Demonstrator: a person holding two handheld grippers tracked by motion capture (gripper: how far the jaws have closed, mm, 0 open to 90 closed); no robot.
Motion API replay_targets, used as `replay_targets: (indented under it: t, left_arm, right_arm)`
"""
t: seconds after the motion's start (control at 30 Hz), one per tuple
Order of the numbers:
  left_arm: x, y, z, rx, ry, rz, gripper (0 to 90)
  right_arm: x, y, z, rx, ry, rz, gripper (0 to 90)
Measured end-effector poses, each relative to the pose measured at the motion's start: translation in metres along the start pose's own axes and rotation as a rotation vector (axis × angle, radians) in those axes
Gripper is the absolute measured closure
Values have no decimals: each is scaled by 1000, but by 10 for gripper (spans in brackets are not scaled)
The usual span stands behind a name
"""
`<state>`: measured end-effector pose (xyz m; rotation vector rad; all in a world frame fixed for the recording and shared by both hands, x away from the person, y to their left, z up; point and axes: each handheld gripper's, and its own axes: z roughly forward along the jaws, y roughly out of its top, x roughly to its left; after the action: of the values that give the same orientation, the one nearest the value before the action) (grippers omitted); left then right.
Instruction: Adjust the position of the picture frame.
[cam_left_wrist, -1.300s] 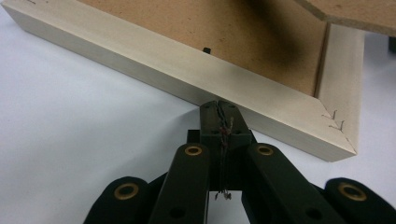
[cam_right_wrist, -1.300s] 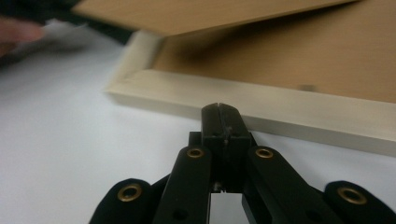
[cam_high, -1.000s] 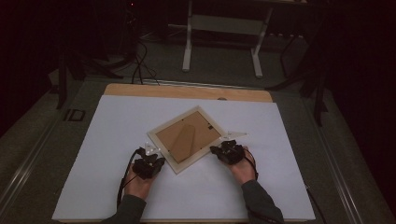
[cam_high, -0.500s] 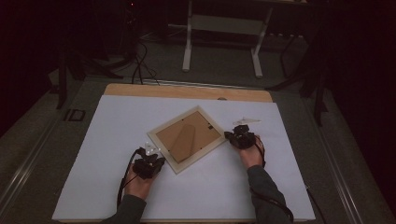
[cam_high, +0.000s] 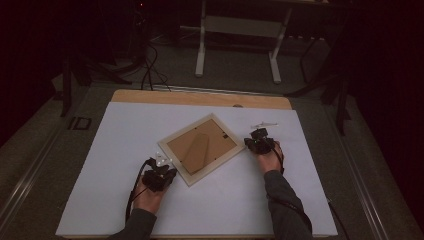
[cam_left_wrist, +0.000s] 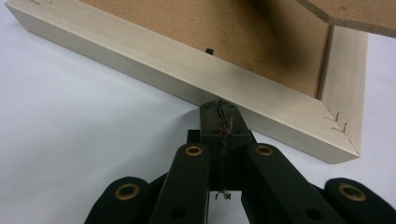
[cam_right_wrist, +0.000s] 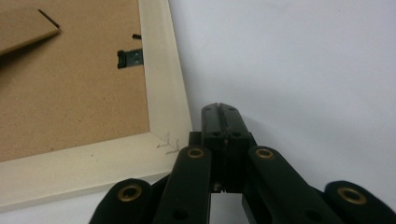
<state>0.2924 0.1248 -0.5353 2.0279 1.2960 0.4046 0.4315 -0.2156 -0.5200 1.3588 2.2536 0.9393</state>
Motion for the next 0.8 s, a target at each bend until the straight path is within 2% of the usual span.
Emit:
replay_targets:
  t: [0.27,0.4,0.53,0.8]
  left_arm:
    - [0,1,1,3,-1,-1,900]
    - [-2,2,1,3,9,4,900]
    - [-2,2,2,3,10,1,900]
    - [-1,3,2,8,7,-1,900]
  right_arm:
    - [-1,-3,5,41,3,-6,900]
    - [-2,-3,3,51,5,-9,900]
    - [-3,-5,1,62,15,-36,900]
    - [0,-14,-8,70,30,-59,900]
